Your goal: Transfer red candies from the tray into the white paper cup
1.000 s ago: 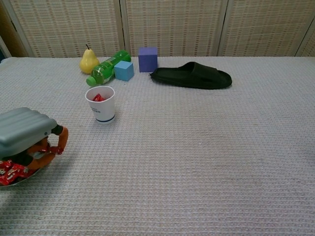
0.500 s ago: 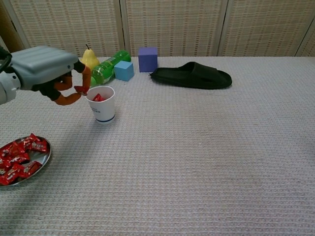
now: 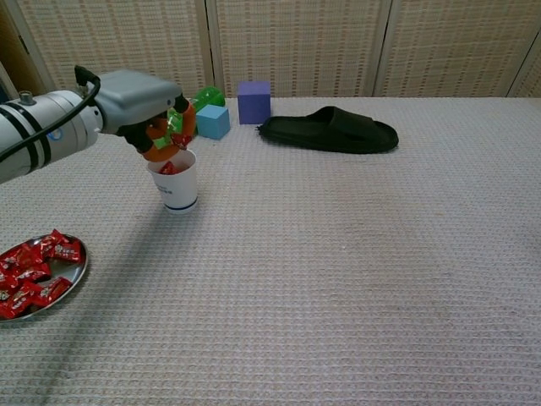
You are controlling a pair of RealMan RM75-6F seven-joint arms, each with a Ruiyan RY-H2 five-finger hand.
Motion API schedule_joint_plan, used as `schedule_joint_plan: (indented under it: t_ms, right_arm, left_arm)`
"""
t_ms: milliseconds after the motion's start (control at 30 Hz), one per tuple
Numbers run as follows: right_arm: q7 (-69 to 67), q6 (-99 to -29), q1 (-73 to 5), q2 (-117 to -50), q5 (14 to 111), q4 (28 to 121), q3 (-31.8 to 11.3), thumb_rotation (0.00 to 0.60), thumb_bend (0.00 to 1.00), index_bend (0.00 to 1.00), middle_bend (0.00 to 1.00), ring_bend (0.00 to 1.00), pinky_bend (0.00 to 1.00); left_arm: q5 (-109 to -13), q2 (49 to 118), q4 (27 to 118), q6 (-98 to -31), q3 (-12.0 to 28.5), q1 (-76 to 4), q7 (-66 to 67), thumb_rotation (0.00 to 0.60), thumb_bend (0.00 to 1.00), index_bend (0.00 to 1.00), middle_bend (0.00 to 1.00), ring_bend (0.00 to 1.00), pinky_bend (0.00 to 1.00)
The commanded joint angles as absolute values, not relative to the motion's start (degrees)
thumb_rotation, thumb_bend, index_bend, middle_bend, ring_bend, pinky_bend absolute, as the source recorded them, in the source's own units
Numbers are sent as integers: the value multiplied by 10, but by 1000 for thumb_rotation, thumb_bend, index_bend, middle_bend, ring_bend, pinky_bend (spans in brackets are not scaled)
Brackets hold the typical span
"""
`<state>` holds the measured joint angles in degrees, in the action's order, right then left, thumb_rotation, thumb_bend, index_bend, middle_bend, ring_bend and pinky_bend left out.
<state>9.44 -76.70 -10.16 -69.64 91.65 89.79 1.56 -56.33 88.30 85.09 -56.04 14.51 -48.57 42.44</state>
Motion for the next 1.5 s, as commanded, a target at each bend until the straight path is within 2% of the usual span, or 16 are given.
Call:
schedule_joint_plan:
  t_ms: [33,200,367,500,633,767,833,900,1100,1267,1500]
  right_arm:
    - [95,-768,-101,-696,917,898,16,600,0,0,0,0,0]
    - [94,-772,-100,-696,918,898,16,600,0,0,0,0,0]
    - [95,-771,-100,-696,919,899,17,600,0,0,0,0,0]
    - [94,-774,-100,-695,922,900,18,600,0,0,0,0,0]
    - [91,-775,-100,-694,929,900,22,600,0,0,0,0,0]
    - [87,-786,-97,-691,943,903,27,600,0,0,0,0,0]
    - [86,-789,-96,-691,949,903,29,600,0,0,0,0,0]
    - [85,-791,-96,-690,955,903,32,600,0,0,0,0,0]
    - [86,-788,-97,-692,962,903,36,600,0,0,0,0,0]
    - [88,-784,-99,-694,964,902,37,600,0,0,0,0,0]
    - [91,-786,-97,-694,964,903,37,600,0,0,0,0,0]
  left_arm:
    - [-559,895,831,-558,141,-494,420,600,607,465,997,1000,1000]
    - [-550,898,818,-557,132,-497,416,600,511,289,993,1000,1000]
    - [-552,891,827,-567,123,-494,412,600,478,225,990,1000,1000]
    - [-565,874,857,-583,112,-483,404,600,477,224,991,1000,1000]
    - [-605,830,930,-615,87,-449,375,600,440,224,990,1000,1000]
    - [-649,762,1010,-636,37,-394,313,600,396,222,989,1000,1000]
    - [-664,742,1021,-647,14,-370,294,600,395,219,988,1000,1000]
    - [-676,728,1019,-660,-9,-344,276,600,392,213,986,1000,1000]
    - [-684,721,982,-678,-43,-292,234,600,374,206,983,1000,1000]
    - [-682,729,964,-680,-46,-280,234,600,366,214,981,1000,1000]
    - [-676,773,891,-670,-48,-265,255,600,363,307,981,1000,1000]
